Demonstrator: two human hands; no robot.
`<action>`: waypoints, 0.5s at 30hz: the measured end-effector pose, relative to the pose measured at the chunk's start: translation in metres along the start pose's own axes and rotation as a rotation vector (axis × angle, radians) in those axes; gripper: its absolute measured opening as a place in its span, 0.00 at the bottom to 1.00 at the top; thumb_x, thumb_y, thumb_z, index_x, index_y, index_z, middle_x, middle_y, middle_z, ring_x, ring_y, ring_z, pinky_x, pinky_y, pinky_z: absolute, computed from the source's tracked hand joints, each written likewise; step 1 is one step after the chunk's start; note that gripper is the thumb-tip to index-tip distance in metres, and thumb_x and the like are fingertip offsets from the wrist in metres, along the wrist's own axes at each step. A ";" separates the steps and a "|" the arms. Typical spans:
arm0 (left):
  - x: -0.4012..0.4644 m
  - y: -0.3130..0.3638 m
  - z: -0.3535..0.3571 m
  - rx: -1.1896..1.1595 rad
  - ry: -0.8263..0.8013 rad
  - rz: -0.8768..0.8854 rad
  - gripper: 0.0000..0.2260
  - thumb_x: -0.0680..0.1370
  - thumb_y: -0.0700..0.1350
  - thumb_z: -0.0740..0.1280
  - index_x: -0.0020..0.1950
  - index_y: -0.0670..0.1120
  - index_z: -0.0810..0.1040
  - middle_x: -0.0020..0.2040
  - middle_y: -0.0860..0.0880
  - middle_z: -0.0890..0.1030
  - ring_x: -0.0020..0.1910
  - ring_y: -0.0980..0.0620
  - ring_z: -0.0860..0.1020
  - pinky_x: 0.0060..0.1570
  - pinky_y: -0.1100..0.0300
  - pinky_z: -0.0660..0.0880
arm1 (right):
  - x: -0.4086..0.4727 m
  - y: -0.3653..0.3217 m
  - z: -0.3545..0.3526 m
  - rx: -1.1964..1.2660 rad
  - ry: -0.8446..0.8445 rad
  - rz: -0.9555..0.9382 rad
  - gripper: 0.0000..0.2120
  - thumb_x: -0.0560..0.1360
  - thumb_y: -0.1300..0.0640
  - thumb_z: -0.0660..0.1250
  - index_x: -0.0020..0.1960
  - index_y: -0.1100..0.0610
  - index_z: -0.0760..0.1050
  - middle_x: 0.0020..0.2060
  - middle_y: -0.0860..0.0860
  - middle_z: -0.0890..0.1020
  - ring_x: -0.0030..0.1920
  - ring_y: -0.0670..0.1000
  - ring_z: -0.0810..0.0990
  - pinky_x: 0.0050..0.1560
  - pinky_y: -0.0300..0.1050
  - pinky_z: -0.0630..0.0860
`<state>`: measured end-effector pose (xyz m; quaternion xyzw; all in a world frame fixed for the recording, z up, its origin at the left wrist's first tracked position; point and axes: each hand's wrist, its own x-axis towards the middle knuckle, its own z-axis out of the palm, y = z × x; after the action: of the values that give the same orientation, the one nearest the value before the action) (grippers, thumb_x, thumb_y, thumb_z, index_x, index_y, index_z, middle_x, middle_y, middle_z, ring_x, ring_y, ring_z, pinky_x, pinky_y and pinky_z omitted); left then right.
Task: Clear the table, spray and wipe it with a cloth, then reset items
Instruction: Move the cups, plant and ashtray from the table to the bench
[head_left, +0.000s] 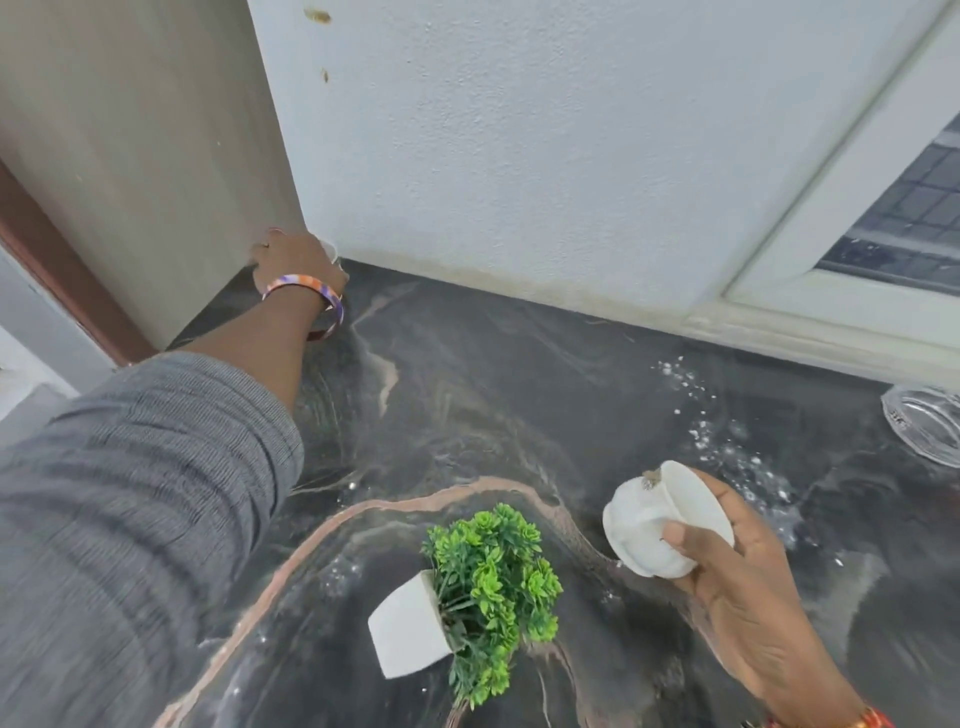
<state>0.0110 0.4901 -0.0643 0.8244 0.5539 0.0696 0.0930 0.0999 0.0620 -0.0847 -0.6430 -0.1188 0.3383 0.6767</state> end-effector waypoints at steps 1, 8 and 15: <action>-0.005 0.005 -0.001 0.009 0.022 0.014 0.20 0.74 0.53 0.61 0.56 0.38 0.76 0.56 0.35 0.75 0.59 0.35 0.70 0.56 0.46 0.71 | -0.002 -0.001 -0.002 0.019 0.007 0.009 0.31 0.50 0.54 0.78 0.53 0.51 0.78 0.49 0.55 0.82 0.46 0.55 0.81 0.42 0.56 0.80; -0.093 0.093 -0.041 -0.244 0.029 0.320 0.20 0.67 0.50 0.71 0.55 0.41 0.76 0.57 0.38 0.77 0.58 0.37 0.74 0.55 0.48 0.73 | -0.027 -0.022 -0.023 -0.082 0.094 -0.132 0.15 0.68 0.65 0.69 0.50 0.50 0.77 0.40 0.46 0.82 0.37 0.42 0.80 0.29 0.35 0.76; -0.255 0.197 -0.065 -0.332 -0.202 0.664 0.31 0.66 0.50 0.74 0.64 0.43 0.66 0.60 0.42 0.75 0.55 0.41 0.75 0.49 0.52 0.74 | -0.082 -0.036 -0.105 -0.350 0.109 -0.378 0.34 0.60 0.62 0.73 0.61 0.41 0.69 0.47 0.43 0.79 0.43 0.38 0.77 0.44 0.39 0.77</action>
<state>0.0786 0.1862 0.0417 0.9354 0.2262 0.1029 0.2517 0.1128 -0.0683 -0.0428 -0.7337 -0.2571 0.1450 0.6120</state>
